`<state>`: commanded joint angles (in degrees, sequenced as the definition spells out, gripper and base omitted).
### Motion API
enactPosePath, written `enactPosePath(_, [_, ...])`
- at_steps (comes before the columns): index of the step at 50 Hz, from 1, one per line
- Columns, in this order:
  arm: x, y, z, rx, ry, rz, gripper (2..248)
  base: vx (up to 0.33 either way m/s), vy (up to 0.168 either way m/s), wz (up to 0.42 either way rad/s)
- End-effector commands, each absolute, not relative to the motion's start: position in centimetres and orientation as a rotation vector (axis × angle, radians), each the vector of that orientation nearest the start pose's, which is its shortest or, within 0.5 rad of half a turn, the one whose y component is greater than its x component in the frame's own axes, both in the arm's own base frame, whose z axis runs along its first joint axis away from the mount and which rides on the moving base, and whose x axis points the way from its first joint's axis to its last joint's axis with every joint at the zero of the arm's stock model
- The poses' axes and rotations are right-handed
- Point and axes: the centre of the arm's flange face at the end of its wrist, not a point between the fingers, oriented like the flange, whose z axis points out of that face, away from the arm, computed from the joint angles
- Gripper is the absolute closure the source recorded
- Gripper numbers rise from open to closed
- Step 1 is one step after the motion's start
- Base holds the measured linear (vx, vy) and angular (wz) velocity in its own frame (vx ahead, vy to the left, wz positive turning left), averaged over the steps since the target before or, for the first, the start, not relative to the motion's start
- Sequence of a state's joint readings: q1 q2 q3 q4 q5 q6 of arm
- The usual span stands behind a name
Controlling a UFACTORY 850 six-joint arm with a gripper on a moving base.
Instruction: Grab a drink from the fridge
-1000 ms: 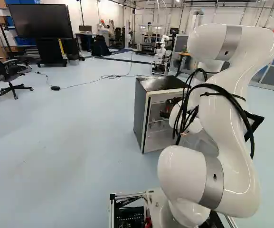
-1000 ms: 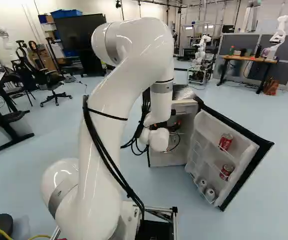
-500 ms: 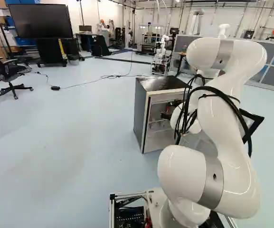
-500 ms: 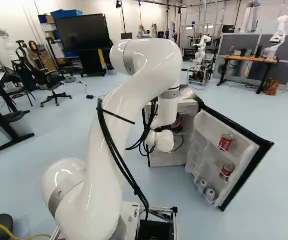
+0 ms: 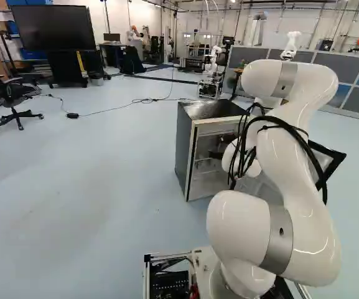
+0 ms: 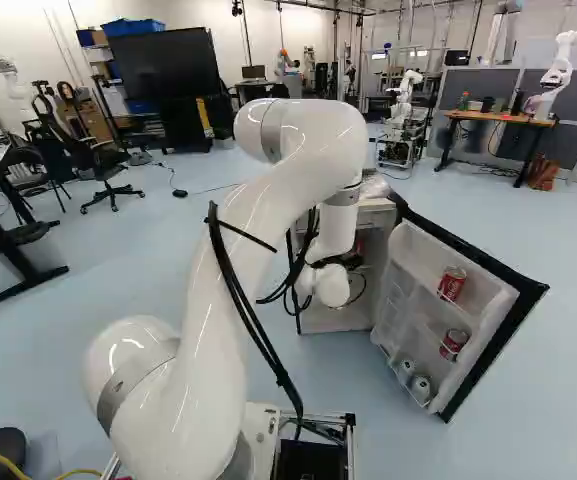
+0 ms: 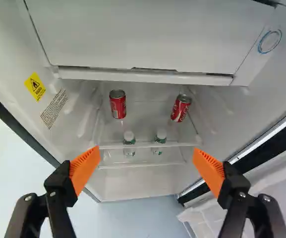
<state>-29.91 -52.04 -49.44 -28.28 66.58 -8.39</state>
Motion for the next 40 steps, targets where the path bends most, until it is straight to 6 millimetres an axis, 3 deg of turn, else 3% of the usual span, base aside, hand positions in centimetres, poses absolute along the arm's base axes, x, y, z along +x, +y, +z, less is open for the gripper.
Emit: enactPosePath(40, [46.08,-22.00,13.21,-2.722,-0.141,-1.708,3,0.000,0.000,0.000])
